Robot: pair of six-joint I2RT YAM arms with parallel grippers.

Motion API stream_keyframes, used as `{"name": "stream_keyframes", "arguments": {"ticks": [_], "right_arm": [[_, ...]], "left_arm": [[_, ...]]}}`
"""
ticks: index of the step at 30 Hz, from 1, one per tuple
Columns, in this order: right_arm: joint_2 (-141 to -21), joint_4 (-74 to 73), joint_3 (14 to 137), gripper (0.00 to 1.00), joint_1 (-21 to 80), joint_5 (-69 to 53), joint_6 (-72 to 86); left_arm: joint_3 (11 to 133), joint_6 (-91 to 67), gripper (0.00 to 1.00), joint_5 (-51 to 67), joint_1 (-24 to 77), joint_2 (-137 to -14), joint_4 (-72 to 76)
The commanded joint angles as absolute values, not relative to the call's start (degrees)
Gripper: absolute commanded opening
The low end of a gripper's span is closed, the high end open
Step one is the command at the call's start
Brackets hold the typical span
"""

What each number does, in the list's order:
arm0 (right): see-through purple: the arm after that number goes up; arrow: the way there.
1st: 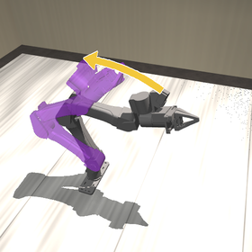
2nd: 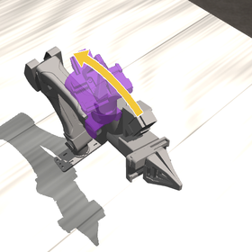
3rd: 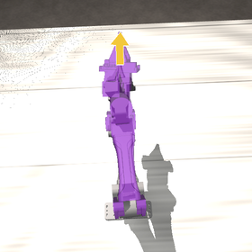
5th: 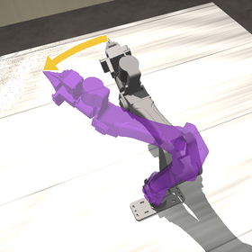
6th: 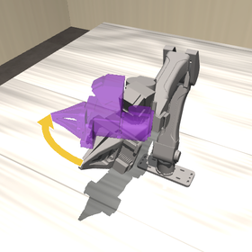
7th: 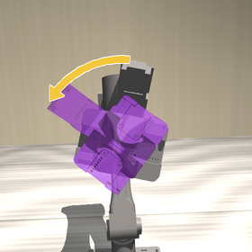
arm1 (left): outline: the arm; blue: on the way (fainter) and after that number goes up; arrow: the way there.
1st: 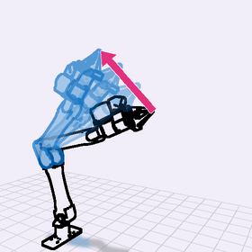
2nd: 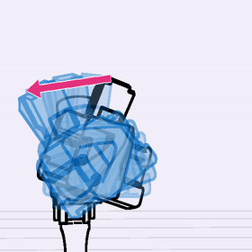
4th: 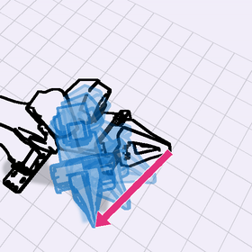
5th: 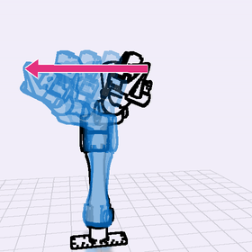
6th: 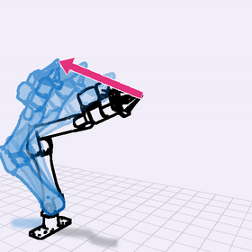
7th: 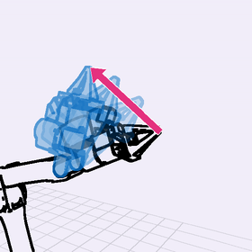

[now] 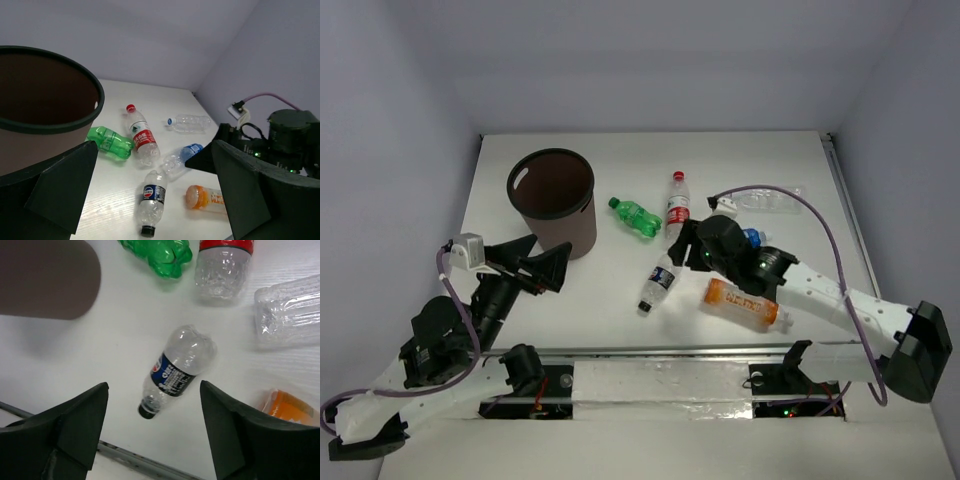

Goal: Put the plastic bottles in the bin

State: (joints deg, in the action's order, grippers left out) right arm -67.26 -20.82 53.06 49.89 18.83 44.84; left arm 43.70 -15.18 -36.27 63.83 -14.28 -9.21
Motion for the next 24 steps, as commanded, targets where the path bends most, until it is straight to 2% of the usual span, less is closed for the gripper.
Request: {"name": "stream_keyframes", "arguments": {"ticks": [1, 4, 12, 13, 16, 17, 19, 21, 24], "right_arm": [[-70.9, -17.4, 55.2, 0.84, 49.7, 19.4, 49.3], [-74.0, -17.0, 55.7, 0.88, 49.7, 20.6, 52.7], [-83.0, -14.2, 54.3, 0.85, 49.7, 18.5, 59.8], [-83.9, -13.7, 54.5, 0.85, 49.7, 18.5, 60.4], [-87.4, -13.4, 55.0, 0.85, 49.7, 18.6, 61.3], [-88.0, -13.1, 55.2, 0.84, 49.7, 18.5, 61.4], [-89.8, -12.7, 55.1, 0.84, 49.7, 18.3, 61.8], [-90.9, -12.6, 54.8, 0.84, 49.7, 18.5, 62.0], [-92.5, -10.0, 53.7, 0.83, 49.7, 17.3, 62.2]], "left_arm": [[42.6, -14.7, 0.99, -35.9, 63.5, -14.1, -6.5], [42.6, -14.3, 0.99, -35.1, 63.5, -14.1, -6.6], [42.0, -12.8, 0.99, -31.6, 63.0, -13.4, -5.6], [41.8, -12.7, 0.96, -31.4, 63.0, -13.1, -5.5], [41.7, -12.6, 0.75, -30.8, 63.0, -12.9, -5.0], [41.5, -12.6, 0.53, -30.8, 63.0, -12.8, -4.9], [41.4, -12.7, 0.39, -31.0, 63.0, -12.5, -4.8], [41.3, -12.7, 0.33, -31.0, 63.0, -12.4, -4.8], [41.2, -12.7, 0.33, -30.9, 63.0, -12.4, -4.7]]}}
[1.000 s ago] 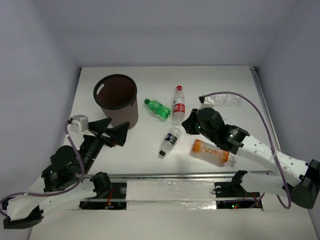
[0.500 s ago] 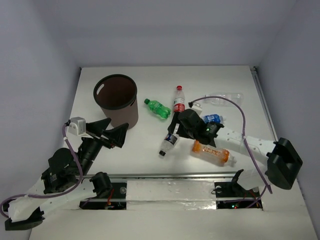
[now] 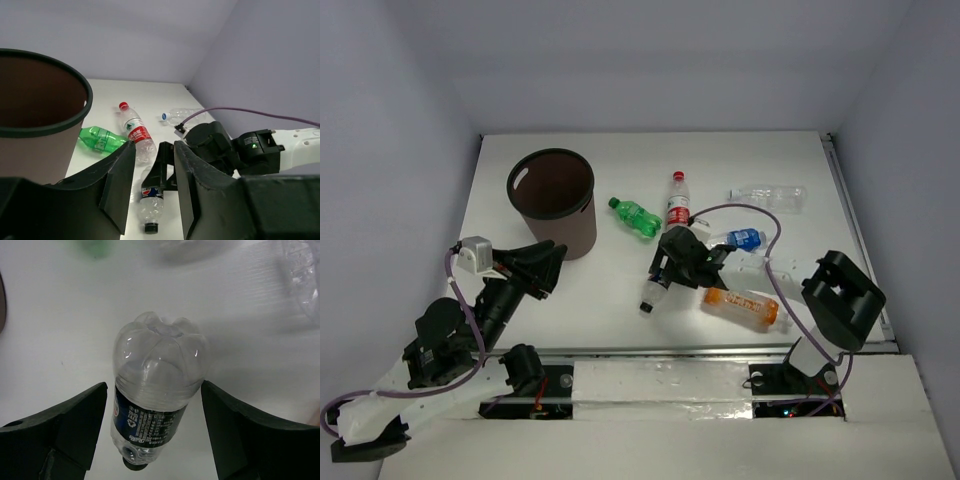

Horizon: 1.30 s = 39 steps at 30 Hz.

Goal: Put the plastic bottles in the bin

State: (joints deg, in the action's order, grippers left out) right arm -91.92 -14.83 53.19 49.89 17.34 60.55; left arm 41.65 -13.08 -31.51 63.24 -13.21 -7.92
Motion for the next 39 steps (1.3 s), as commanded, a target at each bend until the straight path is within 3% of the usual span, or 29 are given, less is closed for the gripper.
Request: {"name": "stream_keyframes", "arguments": {"ticks": [1, 6, 10, 18, 28, 36, 39], "right_arm": [[-93.0, -9.8, 53.7, 0.80, 49.7, 17.3, 62.2], [-93.4, -8.9, 53.4, 0.60, 49.7, 18.4, 62.2], [-86.6, -10.8, 53.1, 0.44, 53.0, 23.3, 61.1], [-77.3, -13.7, 73.7, 0.45, 55.4, 28.5, 45.5], [-101.7, -0.5, 111.4, 0.46, 55.4, 28.0, 18.6], [-122.3, 1.5, 135.9, 0.48, 55.4, 24.3, 14.4], [-127.3, 1.8, 141.4, 0.54, 55.4, 23.5, 14.8]], "left_arm": [[41.2, -12.7, 0.34, -30.9, 62.5, -12.5, -4.7], [41.1, -12.7, 0.38, -30.7, 62.5, -12.9, -4.6], [40.9, -12.8, 0.45, -31.4, 62.0, -11.5, -4.0], [39.4, -13.4, 0.51, -34.4, 60.4, -6.7, -1.9], [38.8, -13.9, 0.50, -37.4, 59.3, -5.5, -1.8], [38.7, -13.9, 0.49, -37.7, 58.8, -6.2, -1.9], [38.7, -14.0, 0.48, -37.9, 58.8, -6.2, -1.9]]}}
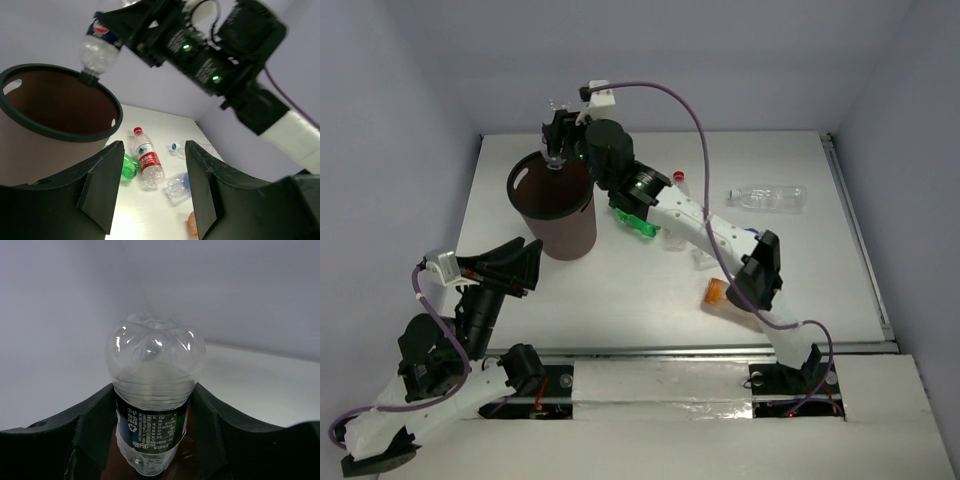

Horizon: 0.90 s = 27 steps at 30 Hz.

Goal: Put the plastic bottles in the bin

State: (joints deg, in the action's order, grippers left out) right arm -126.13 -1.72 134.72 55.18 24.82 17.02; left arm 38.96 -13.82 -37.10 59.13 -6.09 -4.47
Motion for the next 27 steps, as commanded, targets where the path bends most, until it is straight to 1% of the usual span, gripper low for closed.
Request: {"name": "stream_keyframes", "arguments": {"ticks": [1, 4, 5, 7, 8, 10, 11, 12, 13, 14, 15, 16, 17, 18, 19, 20, 21, 24, 25, 26, 27], "right_arm": [[-127.7, 2.5, 141.5, 0.62, 55.4, 23.0, 14.8], [-127.2, 3.9, 140.4, 0.74, 55.4, 22.2, 14.3], [-125.9, 4.4, 139.7, 0.76, 55.4, 21.5, 14.2], [-122.9, 5.9, 136.7, 0.81, 55.4, 21.2, 14.0], [-122.9, 6.1, 135.6, 0.81, 55.4, 20.9, 13.8], [-119.0, 6.9, 132.8, 0.81, 55.4, 21.0, 13.3], [-117.4, 7.2, 129.1, 0.81, 55.4, 22.0, 13.2], [-113.2, 7.6, 126.4, 0.79, 55.4, 22.9, 13.0], [-110.5, 9.3, 123.1, 0.75, 55.4, 24.1, 12.7], [-107.4, 10.8, 114.6, 0.60, 55.4, 26.7, 12.7], [-104.3, 12.4, 109.6, 0.52, 55.4, 27.8, 12.7], [-97.5, 15.4, 104.8, 0.36, 55.4, 28.6, 12.6], [-94.2, 16.4, 100.1, 0.30, 55.4, 30.0, 12.7], [-90.9, 16.8, 91.8, 0.25, 54.8, 30.7, 13.2], [-87.8, 16.5, 88.0, 0.21, 54.8, 31.3, 14.0], [-82.1, 16.1, 84.5, 0.15, 54.8, 32.9, 14.6], [-79.2, 15.6, 77.8, 0.13, 54.3, 33.8, 15.2], [-68.6, 14.2, 68.8, 0.12, 53.6, 36.5, 18.4], [-66.0, 12.3, 63.9, 0.11, 53.0, 37.3, 20.4], [-60.8, 11.7, 61.5, 0.10, 52.5, 39.3, 21.0], [-58.0, 10.9, 59.2, 0.08, 51.9, 40.1, 21.9]], "left_arm": [[38.6, -14.0, 0.48, -37.9, 58.8, -6.2, -1.9], [38.6, -14.1, 0.48, -38.1, 58.8, -6.6, -2.0], [38.7, -14.1, 0.47, -37.9, 58.8, -6.9, -2.0], [38.8, -14.0, 0.45, -37.4, 58.3, -7.8, -2.1], [38.8, -14.1, 0.43, -37.1, 57.6, -8.3, -2.1], [38.9, -14.1, 0.39, -36.4, 57.0, -10.0, -2.0], [39.2, -14.5, 0.31, -35.3, 56.5, -10.7, -2.1], [39.4, -14.8, 0.24, -34.7, 56.5, -11.4, -2.0], [39.5, -15.0, 0.16, -34.1, 56.5, -13.0, -2.0], [39.6, -15.3, 0.00, -33.2, 56.5, -14.0, -2.0], [40.1, -15.9, 0.00, -31.7, 56.0, -15.1, -1.9], [40.4, -16.3, 0.00, -30.8, 56.0, -17.6, -1.8], [40.8, -16.4, 0.00, -29.6, 56.0, -18.8, -1.7], [41.6, -16.7, 0.00, -27.6, 56.0, -20.5, -1.3], [42.1, -17.3, 0.00, -26.6, 56.0, -24.2, -1.2], [43.2, -17.5, 0.00, -25.6, 56.0, -26.3, -0.9], [43.8, -17.8, 0.00, -23.2, 56.0, -30.7, -0.4], [47.2, -18.9, 0.00, -19.7, 56.0, -38.3, -0.4], [48.0, -19.4, 0.00, -19.1, 56.0, -43.1, 1.4], [49.9, -19.4, 0.00, -18.9, 56.5, -45.5, 2.1], [51.1, -19.5, 0.00, -19.7, 56.5, -48.1, 2.5]]}}
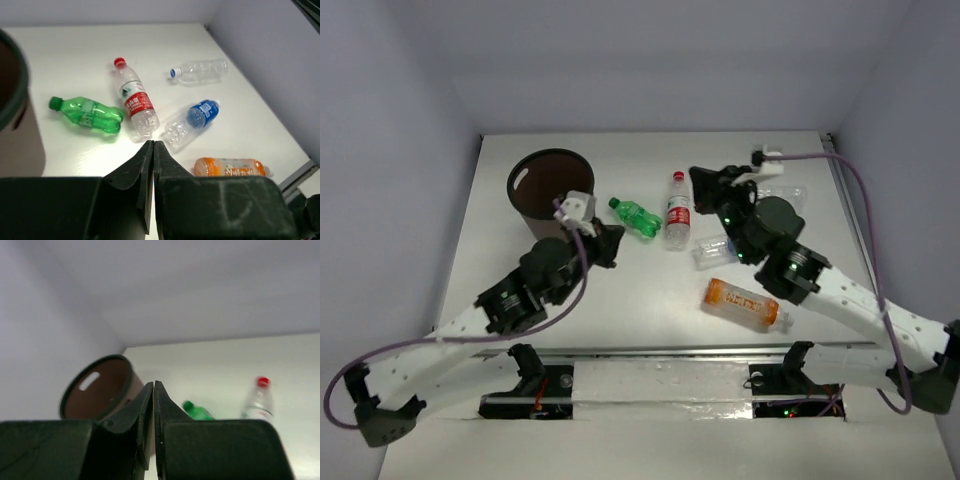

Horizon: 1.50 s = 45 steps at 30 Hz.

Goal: Put the plastic bottles in the bin

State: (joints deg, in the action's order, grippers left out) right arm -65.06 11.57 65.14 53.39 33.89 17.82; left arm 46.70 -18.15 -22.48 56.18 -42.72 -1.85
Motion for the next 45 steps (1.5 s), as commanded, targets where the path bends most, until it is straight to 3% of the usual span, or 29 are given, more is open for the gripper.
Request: {"name": "stream_keyframes", "arguments": {"ticks": [1, 4, 5, 8, 12, 16, 17, 19, 22, 24, 36, 45], "right_arm": [[-52.1, 7.3, 55.8, 0.07, 50.1, 39.6, 25.1], [-43.3, 0.4, 51.8, 0.08, 49.6, 39.3, 28.7], [-40.5, -2.4, 49.8, 0.08, 49.6, 39.9, 29.6], [-30.3, -8.4, 45.9, 0.09, 49.6, 41.0, 31.9], [-20.1, -12.4, 42.1, 0.10, 49.6, 40.9, 33.2], [-16.3, -16.2, 41.5, 0.17, 49.6, 38.2, 33.4], [-16.1, -16.4, 41.4, 0.23, 49.6, 36.6, 33.1], [-16.4, -17.3, 41.4, 0.30, 49.6, 35.6, 32.5], [-17.0, -17.8, 41.3, 0.49, 49.6, 34.4, 31.6], [-16.8, -17.6, 41.1, 0.54, 49.6, 33.6, 31.3], [-17.8, -15.6, 40.3, 0.55, 49.6, 29.9, 29.3], [-18.8, -14.6, 40.2, 0.55, 49.6, 28.7, 28.7]], "left_arm": [[54.1, -19.2, 0.06, -21.1, 56.5, -53.2, 2.5], [58.3, -18.3, 0.28, -22.2, 56.5, -63.6, 4.2], [61.5, -17.2, 0.42, -22.9, 56.5, -66.2, 5.0], [69.3, -15.1, 0.56, -24.3, 56.5, -77.9, 4.5], [81.6, -15.1, 0.63, -17.7, 52.5, -93.7, 0.1], [93.7, -14.0, 0.71, -17.1, 51.2, -108.8, -4.5], [96.3, -13.4, 0.73, -16.7, 50.5, -111.1, -5.6], [104.4, -12.8, 0.76, -17.4, 49.9, -117.6, -9.3], [112.3, -12.0, 0.77, -18.0, 48.4, -124.2, -12.3], [115.9, -11.5, 0.77, -19.3, 46.9, -126.5, -13.6], [116.6, -10.2, 0.76, -26.1, 45.4, -130.3, -9.5], [122.4, -9.6, 0.72, -23.5, 43.8, -137.5, -14.3]]}}
